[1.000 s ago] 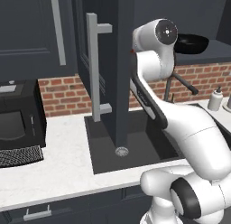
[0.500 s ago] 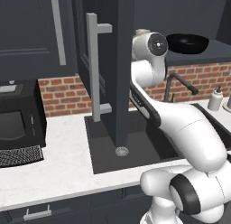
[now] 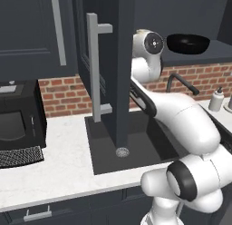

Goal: Gather all objects into one cabinet and sort the glasses and bowls to opposite sides.

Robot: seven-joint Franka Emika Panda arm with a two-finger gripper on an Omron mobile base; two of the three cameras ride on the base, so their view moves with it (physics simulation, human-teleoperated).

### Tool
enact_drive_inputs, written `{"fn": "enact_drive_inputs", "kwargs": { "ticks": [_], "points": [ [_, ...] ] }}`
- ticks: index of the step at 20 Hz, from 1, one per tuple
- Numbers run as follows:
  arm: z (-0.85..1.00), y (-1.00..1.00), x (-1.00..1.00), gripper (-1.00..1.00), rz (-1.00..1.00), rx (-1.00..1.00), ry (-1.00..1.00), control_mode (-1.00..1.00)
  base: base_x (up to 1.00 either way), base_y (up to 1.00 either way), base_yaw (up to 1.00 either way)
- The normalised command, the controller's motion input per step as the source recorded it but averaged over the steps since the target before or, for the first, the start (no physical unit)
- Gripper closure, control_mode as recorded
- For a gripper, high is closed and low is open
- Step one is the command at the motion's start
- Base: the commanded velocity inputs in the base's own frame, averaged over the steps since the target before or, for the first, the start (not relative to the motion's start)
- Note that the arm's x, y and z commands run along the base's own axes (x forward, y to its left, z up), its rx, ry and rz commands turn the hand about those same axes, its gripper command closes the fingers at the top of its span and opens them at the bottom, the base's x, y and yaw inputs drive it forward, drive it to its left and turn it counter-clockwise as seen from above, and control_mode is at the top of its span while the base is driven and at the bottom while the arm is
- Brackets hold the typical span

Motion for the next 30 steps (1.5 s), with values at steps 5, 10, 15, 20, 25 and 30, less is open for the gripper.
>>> {"fn": "enact_drive_inputs", "kwargs": {
  "ticks": [5,10,15,20,25,30],
  "points": [
    [-0.04,0.19,0.24,1.00,0.00,0.00,-0.03,-1.00,0.00,0.00,0.00],
    [-0.34,0.16,-0.03,1.00,0.00,-0.02,-0.05,-1.00,0.00,0.00,0.00],
    [-0.19,0.09,-0.06,1.00,0.00,0.00,0.00,-1.00,0.00,0.00,0.00],
    [0.01,0.00,0.01,1.00,0.00,0.00,0.00,-1.00,0.00,0.00,0.00],
    [0.07,0.03,0.13,1.00,0.00,0.00,0.00,-1.00,0.00,0.00,0.00],
    [0.01,0.05,0.27,1.00,0.00,0.00,0.00,-1.00,0.00,0.00,0.00]
  ]
}}
